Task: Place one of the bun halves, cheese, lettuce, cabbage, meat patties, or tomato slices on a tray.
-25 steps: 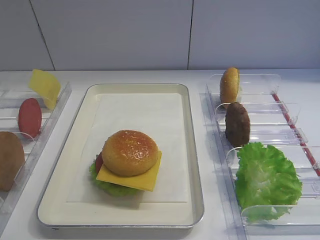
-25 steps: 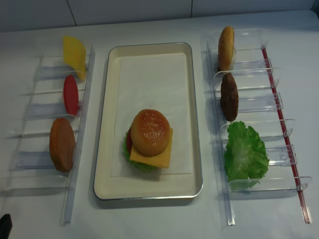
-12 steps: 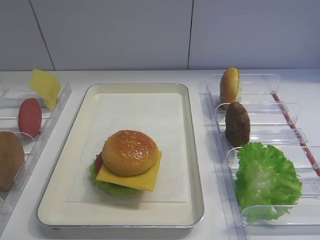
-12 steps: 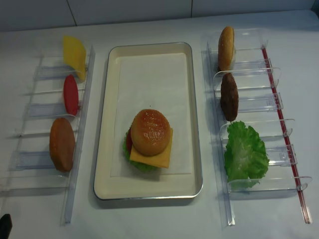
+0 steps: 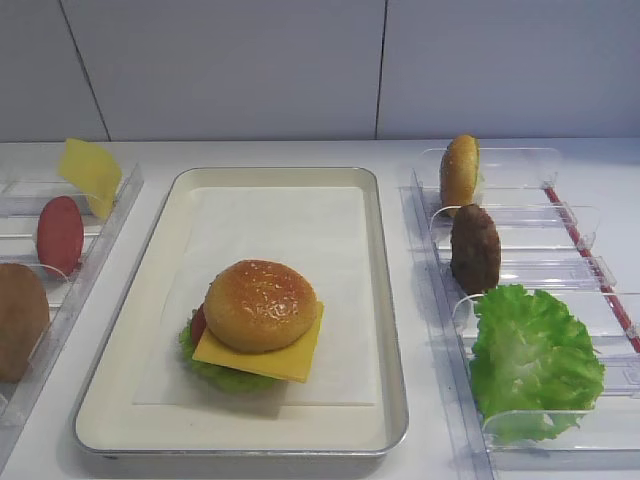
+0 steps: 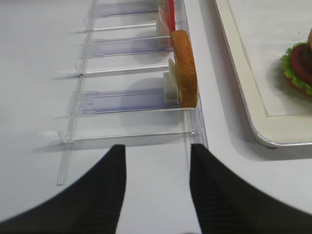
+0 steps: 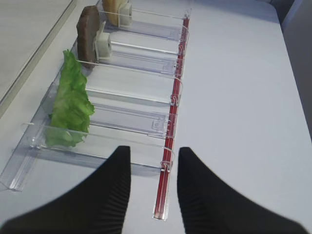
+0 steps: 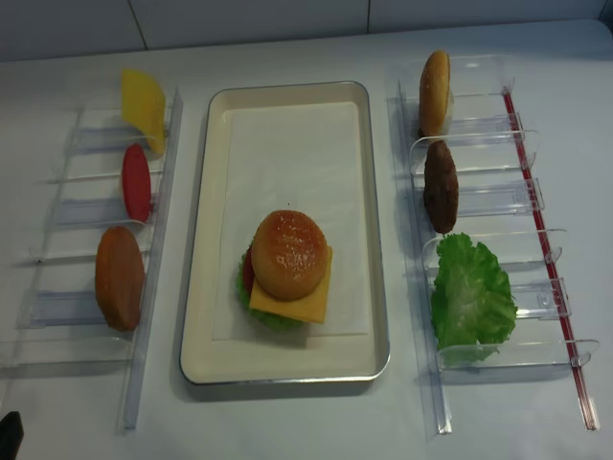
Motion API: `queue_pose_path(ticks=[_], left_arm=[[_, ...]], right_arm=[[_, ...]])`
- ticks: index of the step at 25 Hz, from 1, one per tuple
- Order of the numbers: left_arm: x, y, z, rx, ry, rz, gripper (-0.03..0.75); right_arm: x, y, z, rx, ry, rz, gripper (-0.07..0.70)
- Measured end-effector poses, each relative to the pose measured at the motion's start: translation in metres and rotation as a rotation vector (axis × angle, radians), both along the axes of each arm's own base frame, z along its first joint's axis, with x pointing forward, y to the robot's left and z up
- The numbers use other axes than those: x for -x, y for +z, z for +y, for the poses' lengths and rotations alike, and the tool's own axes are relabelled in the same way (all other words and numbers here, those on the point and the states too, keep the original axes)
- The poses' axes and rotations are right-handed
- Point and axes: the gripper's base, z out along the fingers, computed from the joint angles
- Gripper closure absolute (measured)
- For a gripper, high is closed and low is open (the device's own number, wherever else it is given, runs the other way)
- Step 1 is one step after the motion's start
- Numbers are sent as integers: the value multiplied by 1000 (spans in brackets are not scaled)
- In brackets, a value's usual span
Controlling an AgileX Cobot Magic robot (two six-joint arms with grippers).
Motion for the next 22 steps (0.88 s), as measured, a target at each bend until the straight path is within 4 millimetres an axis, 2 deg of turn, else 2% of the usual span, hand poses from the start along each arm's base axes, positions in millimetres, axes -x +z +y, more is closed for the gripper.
queue_pose_path(ticks=[22], left_arm=[[0, 0, 0, 0, 0, 0, 390]], right_arm=[[0, 0, 0, 0, 0, 0, 344]])
